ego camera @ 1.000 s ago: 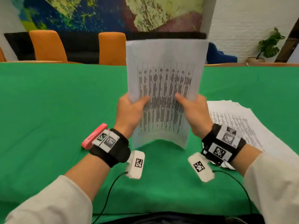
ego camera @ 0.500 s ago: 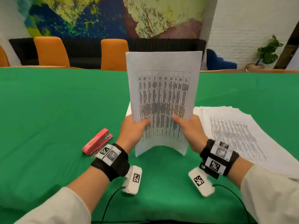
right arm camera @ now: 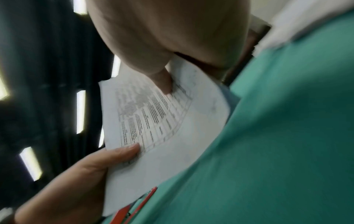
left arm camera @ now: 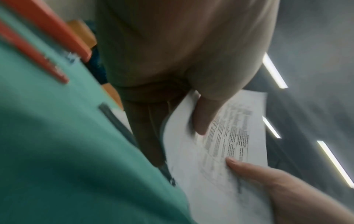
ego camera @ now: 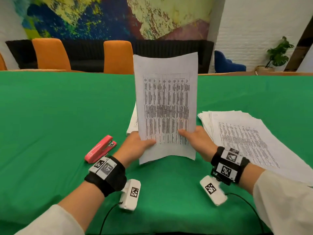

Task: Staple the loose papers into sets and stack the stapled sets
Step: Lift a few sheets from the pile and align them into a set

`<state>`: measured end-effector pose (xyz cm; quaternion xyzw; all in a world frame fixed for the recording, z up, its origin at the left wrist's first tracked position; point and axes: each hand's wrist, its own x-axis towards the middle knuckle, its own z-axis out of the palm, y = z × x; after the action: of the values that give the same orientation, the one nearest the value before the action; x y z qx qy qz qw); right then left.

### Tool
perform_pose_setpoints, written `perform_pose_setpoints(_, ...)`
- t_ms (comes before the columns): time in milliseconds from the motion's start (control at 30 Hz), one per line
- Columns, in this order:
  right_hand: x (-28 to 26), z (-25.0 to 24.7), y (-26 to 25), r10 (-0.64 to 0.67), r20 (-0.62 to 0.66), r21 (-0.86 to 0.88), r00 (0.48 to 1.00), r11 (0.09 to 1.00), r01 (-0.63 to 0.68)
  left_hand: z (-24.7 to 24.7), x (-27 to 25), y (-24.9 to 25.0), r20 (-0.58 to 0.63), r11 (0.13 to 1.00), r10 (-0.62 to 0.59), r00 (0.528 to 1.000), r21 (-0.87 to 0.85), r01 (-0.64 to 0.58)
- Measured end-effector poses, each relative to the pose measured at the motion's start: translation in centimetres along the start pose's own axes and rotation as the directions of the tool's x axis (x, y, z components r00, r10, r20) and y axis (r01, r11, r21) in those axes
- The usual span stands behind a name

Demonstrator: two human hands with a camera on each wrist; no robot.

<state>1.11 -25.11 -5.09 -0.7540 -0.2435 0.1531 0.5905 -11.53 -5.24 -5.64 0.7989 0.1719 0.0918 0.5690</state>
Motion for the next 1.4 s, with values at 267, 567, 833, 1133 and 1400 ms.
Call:
perform_pose_setpoints(267,-2.5,-3.4,1.1,0.250,0.278,-0.040,0.927,0.968,-0.249,-3.8,-2.8,0.1,0.202,0.992,-0.119,0.972,0.066,0.107)
perform_pose_setpoints(567,-6.0,-6.4,3.7,0.353,0.377,0.006,0.857,0.924,-0.383,-11.7,-2.3,-1.2,-0.238,0.781,0.052,0.970,0.615,0.109)
perform_pose_setpoints(833,-6.2,-6.2,3.4,0.331,0.363,-0.004,0.871,0.935,-0.354,-13.6,-0.7,-2.0,-0.141,0.301,-0.325,0.935,0.922,0.243)
perform_pose_setpoints(1133,-6.4,-6.0,3.2,0.317,0.378,0.009,0.870,0.938,-0.346,-16.5,-0.5,2.8,0.103,0.974,-0.104,0.989,0.211,0.080)
perform_pose_setpoints(1400,-6.5,-5.9,3.1,0.332,0.373,0.006,0.867,0.933,-0.360,-12.8,3.5,3.7,-0.265,0.300,-0.038,0.964,-0.923,-0.242)
